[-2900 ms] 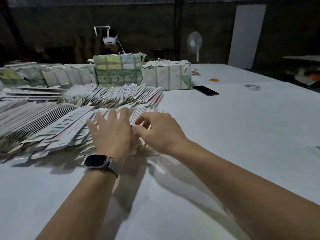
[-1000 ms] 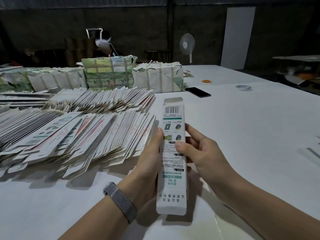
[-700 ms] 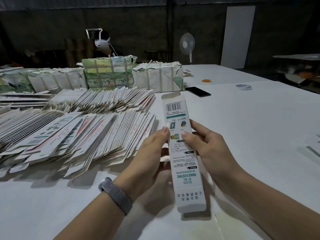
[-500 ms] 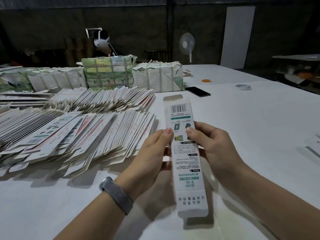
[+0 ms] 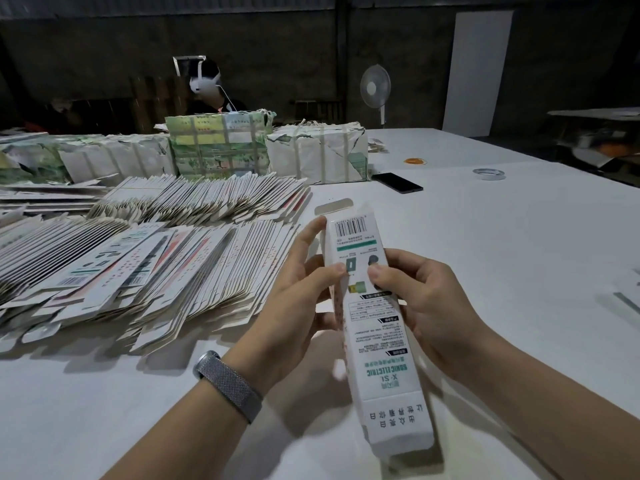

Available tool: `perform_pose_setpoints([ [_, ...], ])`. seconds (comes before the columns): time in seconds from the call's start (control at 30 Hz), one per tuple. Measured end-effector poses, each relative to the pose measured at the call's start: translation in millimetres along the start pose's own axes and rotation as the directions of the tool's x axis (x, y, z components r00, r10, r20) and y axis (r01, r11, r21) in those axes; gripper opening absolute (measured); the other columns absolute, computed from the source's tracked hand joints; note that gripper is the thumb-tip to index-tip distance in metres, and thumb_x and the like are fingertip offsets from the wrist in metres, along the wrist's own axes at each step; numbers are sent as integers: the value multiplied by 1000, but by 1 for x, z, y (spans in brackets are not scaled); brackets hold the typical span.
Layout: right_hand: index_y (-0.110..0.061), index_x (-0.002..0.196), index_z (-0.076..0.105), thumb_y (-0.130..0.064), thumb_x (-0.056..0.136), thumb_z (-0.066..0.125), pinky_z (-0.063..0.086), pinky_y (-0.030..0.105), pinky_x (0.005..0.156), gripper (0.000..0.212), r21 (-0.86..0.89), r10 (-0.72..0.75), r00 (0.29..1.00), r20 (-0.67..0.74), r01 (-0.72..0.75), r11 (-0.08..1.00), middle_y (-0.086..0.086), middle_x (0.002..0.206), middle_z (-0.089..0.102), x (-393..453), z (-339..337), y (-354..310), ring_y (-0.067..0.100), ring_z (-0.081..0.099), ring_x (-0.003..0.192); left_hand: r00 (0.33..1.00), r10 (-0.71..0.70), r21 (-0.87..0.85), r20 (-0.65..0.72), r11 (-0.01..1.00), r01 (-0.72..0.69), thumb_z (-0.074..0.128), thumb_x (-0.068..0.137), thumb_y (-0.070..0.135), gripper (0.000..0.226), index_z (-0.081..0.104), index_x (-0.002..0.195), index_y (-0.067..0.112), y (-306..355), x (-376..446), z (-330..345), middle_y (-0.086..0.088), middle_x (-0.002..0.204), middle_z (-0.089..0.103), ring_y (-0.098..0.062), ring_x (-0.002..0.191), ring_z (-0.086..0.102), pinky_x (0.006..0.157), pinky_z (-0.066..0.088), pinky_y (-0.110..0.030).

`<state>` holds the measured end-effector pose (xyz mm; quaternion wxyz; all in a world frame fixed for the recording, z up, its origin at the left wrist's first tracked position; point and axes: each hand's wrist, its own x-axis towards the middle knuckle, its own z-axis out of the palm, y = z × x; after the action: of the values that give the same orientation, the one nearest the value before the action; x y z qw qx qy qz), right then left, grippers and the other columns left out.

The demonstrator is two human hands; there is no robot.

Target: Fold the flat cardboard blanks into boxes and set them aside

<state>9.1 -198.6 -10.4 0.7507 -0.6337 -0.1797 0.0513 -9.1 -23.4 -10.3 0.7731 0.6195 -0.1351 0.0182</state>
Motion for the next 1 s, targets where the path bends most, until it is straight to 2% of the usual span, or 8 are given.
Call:
perform_pose_setpoints([
  [0.1,-24,113,73,-15,94,64,56,62,85,23,-32,-17,1000,-24,16,999,21,101,71,2,1,-1,30,73,87,1000,1,19,12,1000,-2,54,97,18,57,41,145,44,1,-1,0,-8,112,71,-26,95,70,69,61,-46],
  [0.2,-31,130,59,-15,96,62,61,49,73,38,-58,-39,999,-26,37,998,26,102,65,3,3,-3,26,73,83,1000,-3,1,26,1000,3,49,104,12,50,43,143,43,1,-1,-1,-8,109,72,-26,90,71,65,62,-44],
  [0.33,-47,126,57,-24,101,53,59,32,66,34,-80,-79,997,9,80,994,7,99,72,3,2,-6,24,74,86,998,-6,-30,70,1000,8,54,96,18,49,48,138,42,0,-2,3,-12,111,71,-27,90,71,62,61,-38],
  [0.5,-46,131,53,-23,101,53,59,34,67,38,-100,-102,995,17,103,990,7,100,71,3,0,-7,27,74,89,993,-12,-58,118,998,19,55,91,19,45,54,128,45,0,-2,2,-19,119,68,-30,92,72,60,60,-37],
  [0.57,-48,130,53,-29,93,56,60,37,69,41,-99,-104,994,27,106,989,8,102,71,2,0,-8,29,74,90,990,-13,-73,142,997,24,55,91,18,44,56,124,46,0,-2,2,-23,122,65,-28,90,71,57,59,-34],
  [0.67,-43,121,58,-32,84,53,62,43,73,39,-80,-106,994,24,108,991,8,99,72,3,-2,-9,28,73,88,985,-7,-85,172,996,22,55,90,16,41,60,119,46,0,-2,3,-28,124,62,-27,89,71,55,58,-32],
  [0.77,-34,112,60,-28,80,54,61,44,74,33,-58,-111,994,2,111,992,7,95,73,4,-2,-8,28,72,84,981,-17,-70,193,997,31,55,90,17,45,55,125,45,0,-3,2,-32,124,58,-28,89,69,54,58,-31],
  [1.0,-16,100,59,-21,77,56,60,50,79,24,-48,-156,984,-87,153,987,4,96,76,2,-3,-9,28,74,84,969,-50,-54,243,996,65,55,91,17,39,60,115,48,1,-6,5,-22,114,66,-29,88,68,53,58,-30],
])
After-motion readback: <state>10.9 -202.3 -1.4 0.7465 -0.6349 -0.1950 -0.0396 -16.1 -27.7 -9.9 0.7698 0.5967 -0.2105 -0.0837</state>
